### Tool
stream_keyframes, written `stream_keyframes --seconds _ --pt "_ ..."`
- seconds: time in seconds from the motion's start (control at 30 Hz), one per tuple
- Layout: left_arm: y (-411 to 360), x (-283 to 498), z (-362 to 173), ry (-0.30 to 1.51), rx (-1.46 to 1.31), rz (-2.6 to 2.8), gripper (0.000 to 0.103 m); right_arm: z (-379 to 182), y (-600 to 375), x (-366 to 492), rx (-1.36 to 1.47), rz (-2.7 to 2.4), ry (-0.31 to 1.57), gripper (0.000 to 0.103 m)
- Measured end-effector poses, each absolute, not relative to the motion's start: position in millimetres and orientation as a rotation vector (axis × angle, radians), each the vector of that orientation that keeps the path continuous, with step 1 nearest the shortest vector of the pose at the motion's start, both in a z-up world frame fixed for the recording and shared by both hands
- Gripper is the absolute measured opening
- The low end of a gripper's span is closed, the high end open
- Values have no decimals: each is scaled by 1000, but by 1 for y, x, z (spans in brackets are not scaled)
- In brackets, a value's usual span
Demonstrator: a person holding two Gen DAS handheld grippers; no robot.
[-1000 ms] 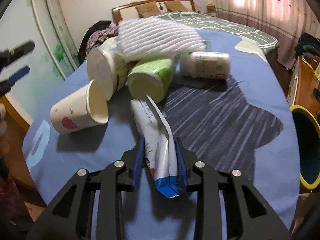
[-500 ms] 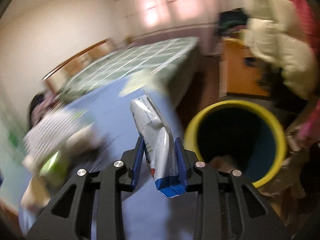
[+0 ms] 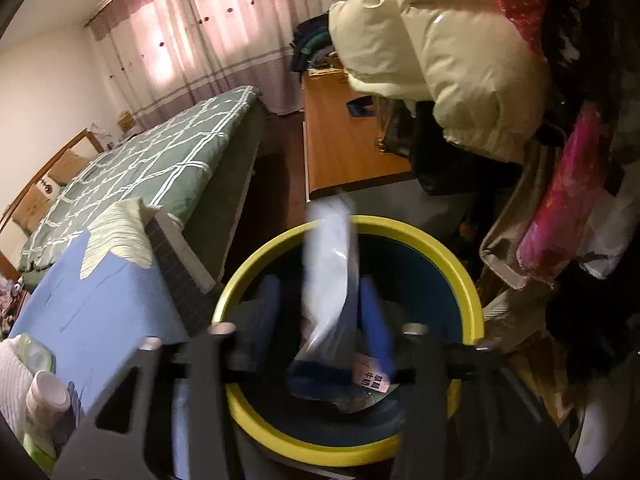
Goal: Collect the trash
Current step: 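Carry the toothpaste tube over the bin and open the right tool, then grasp the white leaf-print paper cup with the left tool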
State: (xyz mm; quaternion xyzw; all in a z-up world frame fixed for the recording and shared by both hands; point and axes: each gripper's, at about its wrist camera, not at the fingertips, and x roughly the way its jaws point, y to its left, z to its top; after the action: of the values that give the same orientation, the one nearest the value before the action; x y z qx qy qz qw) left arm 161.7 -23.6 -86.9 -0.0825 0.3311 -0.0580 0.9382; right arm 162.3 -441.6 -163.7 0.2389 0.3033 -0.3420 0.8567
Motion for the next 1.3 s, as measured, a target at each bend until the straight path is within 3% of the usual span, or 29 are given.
stream_keyframes --seconds 0.5,1.3 --pt "-34 153 -115 792 -155 -219 96 -156 -424 171 421 -734 636 73" --pt "-86 166 -142 881 -288 37 98 -154 -423 172 450 -665 619 78"
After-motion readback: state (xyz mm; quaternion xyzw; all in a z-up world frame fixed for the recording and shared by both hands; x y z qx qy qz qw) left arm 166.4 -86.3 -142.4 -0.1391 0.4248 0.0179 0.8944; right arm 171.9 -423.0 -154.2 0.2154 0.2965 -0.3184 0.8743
